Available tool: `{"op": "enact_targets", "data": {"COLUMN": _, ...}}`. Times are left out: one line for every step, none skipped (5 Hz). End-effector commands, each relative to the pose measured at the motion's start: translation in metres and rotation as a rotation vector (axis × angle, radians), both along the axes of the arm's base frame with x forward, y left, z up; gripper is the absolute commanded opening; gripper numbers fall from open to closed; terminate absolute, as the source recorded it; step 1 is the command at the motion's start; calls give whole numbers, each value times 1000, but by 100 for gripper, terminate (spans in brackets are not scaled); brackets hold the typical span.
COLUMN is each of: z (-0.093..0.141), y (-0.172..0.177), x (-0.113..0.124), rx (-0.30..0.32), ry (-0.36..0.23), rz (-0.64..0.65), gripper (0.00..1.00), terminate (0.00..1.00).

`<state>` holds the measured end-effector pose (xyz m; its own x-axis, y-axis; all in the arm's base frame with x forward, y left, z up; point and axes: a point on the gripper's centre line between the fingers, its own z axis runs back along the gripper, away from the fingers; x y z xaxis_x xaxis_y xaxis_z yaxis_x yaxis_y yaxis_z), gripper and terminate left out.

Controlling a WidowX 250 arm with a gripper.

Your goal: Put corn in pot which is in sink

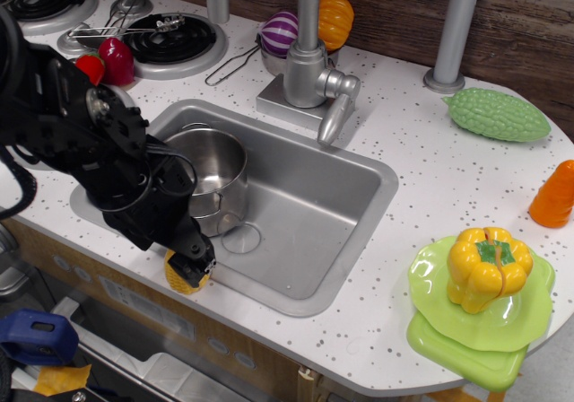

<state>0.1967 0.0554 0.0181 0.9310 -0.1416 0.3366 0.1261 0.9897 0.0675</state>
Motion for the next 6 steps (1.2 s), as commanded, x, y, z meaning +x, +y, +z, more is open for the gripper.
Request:
{"op": "enact_targets", "data": {"z": 0, "y": 2, "x": 3, "rx": -12, "ry": -21, "rz": 3, "gripper": 100, "terminate": 0}}
{"op": "enact_targets", "data": {"z": -1, "y": 2, "x": 3, "rx": -20, "ry": -27, "rz": 12, "gripper": 0, "terminate": 0}}
{"op": "enact_targets", "data": {"z": -1, "y": 4, "x": 3, "rx": -27, "ry": -38, "rz": -3, "gripper": 0, "terminate": 0}}
{"op": "enact_targets", "data": {"z": 12, "y": 8, "x": 7, "rx": 45, "ry": -37, "rz": -61, "gripper": 0, "terminate": 0}}
{"op": "enact_targets", "data": {"z": 33, "y": 20, "x": 19, "rx": 100, "ry": -8, "rz": -146, "gripper": 0, "terminate": 0}}
{"op": "enact_targets", "data": {"z": 43, "y": 35, "x": 37, "rx": 179, "ry": -22, "rz": -246, "gripper": 0, "terminate": 0}}
